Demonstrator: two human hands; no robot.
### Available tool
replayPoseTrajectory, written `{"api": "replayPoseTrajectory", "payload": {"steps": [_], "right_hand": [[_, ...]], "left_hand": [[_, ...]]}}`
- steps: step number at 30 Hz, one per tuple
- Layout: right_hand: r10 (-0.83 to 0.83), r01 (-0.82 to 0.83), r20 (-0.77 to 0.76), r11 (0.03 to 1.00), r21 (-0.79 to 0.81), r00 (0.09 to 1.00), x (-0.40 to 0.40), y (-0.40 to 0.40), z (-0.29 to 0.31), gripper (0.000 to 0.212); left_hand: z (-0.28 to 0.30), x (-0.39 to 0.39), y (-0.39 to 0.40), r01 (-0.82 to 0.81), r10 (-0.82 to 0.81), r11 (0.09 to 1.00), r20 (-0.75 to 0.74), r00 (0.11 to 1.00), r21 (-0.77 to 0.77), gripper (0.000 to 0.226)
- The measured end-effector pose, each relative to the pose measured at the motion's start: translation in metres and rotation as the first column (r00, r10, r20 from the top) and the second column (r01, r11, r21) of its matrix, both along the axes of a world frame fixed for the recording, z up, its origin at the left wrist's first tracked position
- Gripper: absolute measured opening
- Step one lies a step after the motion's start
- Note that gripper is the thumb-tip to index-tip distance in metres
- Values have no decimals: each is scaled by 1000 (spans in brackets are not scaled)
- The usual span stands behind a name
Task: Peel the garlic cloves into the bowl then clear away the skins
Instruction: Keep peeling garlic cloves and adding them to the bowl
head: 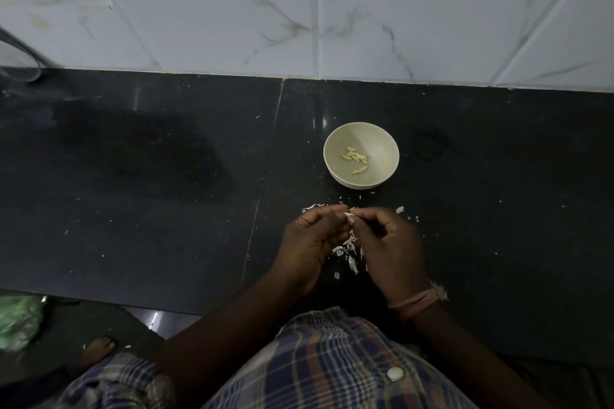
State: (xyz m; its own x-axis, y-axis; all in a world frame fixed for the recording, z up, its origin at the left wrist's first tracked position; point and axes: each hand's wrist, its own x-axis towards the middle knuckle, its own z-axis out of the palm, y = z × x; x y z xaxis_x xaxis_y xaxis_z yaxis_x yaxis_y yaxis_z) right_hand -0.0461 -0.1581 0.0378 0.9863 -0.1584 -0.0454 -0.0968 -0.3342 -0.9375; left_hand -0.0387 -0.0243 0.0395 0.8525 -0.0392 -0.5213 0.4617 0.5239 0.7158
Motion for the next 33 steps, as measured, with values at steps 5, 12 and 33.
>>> {"api": "replayPoseTrajectory", "payload": {"steps": [5, 12, 33], "right_hand": [[-12, 13, 56, 1000, -26, 998, 0, 1, 0, 14], [22, -17, 96, 999, -49, 995, -2, 2, 4, 16], [-178, 362, -346, 721, 592, 921, 3, 13, 10, 9]], "left_hand": [[5, 0, -1, 3, -7, 997, 43, 999, 79, 11], [4, -1, 0, 55, -68, 977, 53, 996, 207, 12], [6, -3, -1, 18, -161, 789, 179, 971, 614, 10]]}}
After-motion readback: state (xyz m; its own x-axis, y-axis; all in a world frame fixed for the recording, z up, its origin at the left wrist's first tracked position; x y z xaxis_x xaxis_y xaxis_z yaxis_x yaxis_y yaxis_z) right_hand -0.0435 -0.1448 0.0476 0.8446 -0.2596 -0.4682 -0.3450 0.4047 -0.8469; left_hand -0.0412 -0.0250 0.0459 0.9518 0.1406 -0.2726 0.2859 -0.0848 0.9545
